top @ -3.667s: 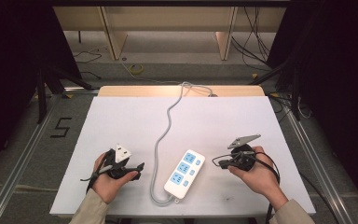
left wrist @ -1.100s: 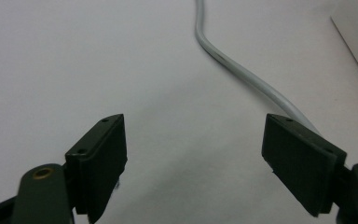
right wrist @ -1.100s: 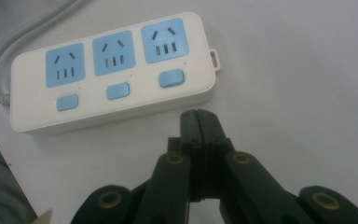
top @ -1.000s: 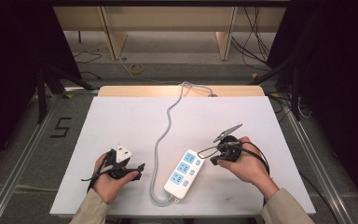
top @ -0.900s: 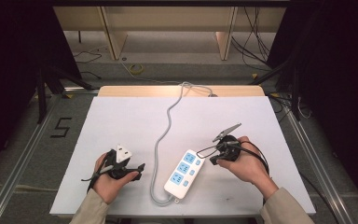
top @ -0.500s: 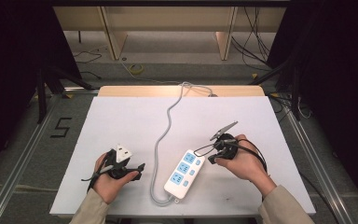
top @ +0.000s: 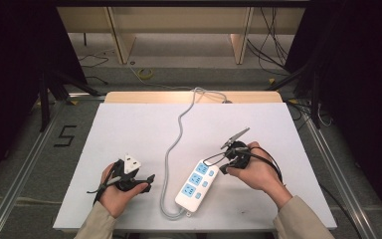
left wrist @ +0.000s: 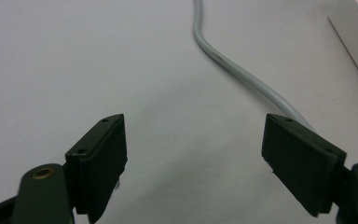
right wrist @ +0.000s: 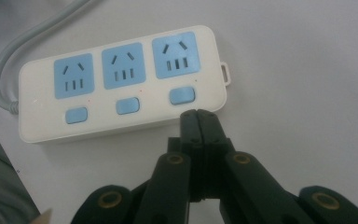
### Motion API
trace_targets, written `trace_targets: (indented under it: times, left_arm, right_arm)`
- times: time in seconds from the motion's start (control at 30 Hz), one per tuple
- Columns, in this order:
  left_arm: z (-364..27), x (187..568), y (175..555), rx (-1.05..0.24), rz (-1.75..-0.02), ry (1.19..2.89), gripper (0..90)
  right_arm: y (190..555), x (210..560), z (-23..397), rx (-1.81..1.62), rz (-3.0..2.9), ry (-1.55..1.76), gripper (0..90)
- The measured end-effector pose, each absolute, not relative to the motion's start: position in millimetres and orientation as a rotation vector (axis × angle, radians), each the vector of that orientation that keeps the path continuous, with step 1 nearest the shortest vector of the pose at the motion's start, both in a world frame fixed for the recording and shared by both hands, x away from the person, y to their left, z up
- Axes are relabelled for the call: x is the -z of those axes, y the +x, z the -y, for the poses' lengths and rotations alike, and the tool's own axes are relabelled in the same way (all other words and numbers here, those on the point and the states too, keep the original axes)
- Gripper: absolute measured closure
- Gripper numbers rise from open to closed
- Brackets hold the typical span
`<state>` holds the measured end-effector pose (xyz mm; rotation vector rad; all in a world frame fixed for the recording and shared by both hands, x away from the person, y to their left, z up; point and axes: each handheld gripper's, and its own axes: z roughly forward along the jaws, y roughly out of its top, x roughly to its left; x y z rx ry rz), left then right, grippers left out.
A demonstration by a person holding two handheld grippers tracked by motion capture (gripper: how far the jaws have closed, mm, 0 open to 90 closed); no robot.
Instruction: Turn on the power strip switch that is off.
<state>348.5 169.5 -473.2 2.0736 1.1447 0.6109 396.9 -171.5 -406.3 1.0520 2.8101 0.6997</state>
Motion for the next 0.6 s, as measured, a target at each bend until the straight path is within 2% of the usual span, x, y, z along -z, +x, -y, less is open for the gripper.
trace_targets:
  times: [0.6]
  left_arm:
    - [-169.6, 473.1, 348.7, -0.611, -1.144, 2.073, 22.0]
  right_arm:
    - [401.9, 405.4, 161.2, -0.671, -2.827, 1.041, 90.0]
